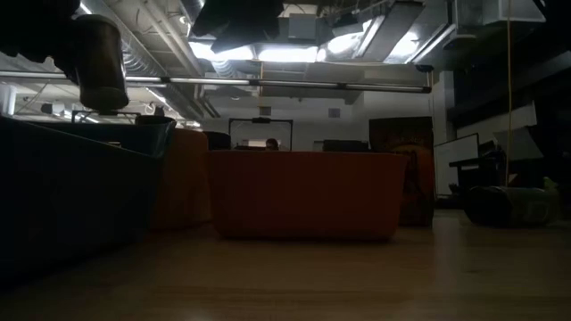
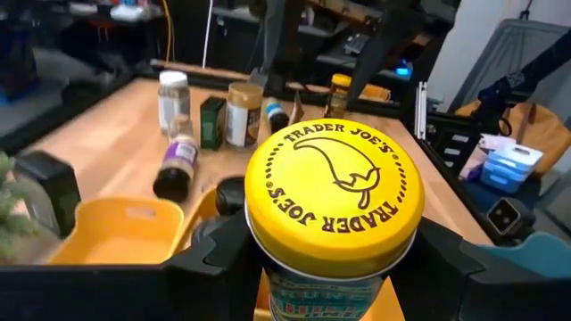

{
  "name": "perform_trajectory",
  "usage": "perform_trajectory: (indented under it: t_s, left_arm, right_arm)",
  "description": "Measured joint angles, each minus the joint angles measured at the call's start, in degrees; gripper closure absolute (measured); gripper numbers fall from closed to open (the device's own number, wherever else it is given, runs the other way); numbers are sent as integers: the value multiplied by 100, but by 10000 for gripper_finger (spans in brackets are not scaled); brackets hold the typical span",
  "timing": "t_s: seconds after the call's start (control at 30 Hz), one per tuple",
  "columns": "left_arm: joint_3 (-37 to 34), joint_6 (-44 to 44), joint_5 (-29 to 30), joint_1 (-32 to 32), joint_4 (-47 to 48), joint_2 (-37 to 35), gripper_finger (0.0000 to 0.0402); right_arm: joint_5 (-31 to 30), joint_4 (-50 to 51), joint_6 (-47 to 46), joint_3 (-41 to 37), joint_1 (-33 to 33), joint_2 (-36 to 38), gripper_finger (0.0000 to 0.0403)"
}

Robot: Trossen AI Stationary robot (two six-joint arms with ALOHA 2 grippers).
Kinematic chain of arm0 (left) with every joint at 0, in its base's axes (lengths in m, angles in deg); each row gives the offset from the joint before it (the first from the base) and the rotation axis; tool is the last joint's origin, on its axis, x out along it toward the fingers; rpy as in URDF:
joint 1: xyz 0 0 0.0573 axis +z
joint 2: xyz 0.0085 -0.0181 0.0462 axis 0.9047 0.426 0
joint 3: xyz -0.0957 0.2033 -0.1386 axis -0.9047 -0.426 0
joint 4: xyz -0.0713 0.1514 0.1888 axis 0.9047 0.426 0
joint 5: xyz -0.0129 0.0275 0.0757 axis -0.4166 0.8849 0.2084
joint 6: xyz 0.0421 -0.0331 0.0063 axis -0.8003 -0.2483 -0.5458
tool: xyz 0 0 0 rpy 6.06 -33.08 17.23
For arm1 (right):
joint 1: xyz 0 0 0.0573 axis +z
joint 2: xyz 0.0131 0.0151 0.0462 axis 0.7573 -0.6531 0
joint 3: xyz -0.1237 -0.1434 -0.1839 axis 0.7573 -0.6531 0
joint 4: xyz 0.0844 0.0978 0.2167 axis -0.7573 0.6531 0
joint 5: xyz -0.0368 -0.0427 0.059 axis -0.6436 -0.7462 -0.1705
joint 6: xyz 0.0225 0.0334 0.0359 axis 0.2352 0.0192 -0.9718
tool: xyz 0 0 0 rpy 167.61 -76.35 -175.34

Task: Sort spices by type
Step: Put the yellow seasoning bottle into the green bin

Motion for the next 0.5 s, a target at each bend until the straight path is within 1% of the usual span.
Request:
perform_trajectory:
  t_s: [0.13,0.5]
  left_arm:
    - [0,379,4,2,147,15,218]
    - [2,875,8,2,324,15,218]
  right_arm:
    - [61,0,-1,0,0,0,91]
    - [116,145,-2,-2,0,2,91]
